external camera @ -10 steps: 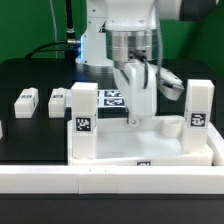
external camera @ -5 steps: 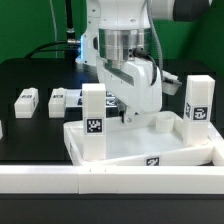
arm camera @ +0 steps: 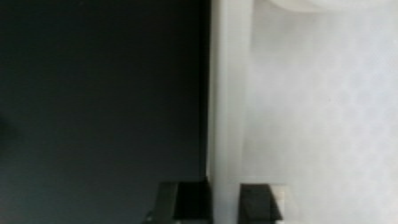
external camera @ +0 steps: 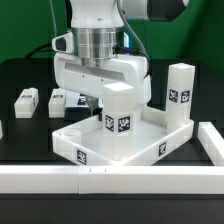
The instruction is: Assemble desk
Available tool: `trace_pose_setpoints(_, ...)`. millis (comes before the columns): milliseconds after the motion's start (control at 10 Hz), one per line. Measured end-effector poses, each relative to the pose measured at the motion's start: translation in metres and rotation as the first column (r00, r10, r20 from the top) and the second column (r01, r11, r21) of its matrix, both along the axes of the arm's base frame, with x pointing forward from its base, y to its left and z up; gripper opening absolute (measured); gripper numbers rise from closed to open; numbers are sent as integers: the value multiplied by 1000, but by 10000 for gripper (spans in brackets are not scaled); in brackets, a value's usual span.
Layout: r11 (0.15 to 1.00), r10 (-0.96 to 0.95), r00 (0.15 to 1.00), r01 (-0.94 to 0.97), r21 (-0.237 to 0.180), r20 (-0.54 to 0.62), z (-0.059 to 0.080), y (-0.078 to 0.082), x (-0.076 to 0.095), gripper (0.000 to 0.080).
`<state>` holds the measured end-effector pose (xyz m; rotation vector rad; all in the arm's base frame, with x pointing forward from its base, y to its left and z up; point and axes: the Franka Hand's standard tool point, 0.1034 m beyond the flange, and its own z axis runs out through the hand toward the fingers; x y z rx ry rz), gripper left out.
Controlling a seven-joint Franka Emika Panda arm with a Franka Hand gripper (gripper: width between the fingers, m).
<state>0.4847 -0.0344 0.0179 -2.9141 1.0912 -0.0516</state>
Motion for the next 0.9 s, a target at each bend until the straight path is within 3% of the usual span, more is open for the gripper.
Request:
trace_pose_setpoints(200, 992, 126, 992, -126, -6, 0, 0, -2, 1, 60)
trace_pose_setpoints(400, 944, 331, 944, -330, 23, -8, 9, -12, 17, 60)
trace_pose_setpoints(600, 846, 533, 846, -533, -5, -1, 13, -23, 35, 60)
trace_pose_setpoints(900, 711, 703, 711, -703, -16, -20, 10, -28, 31, 60)
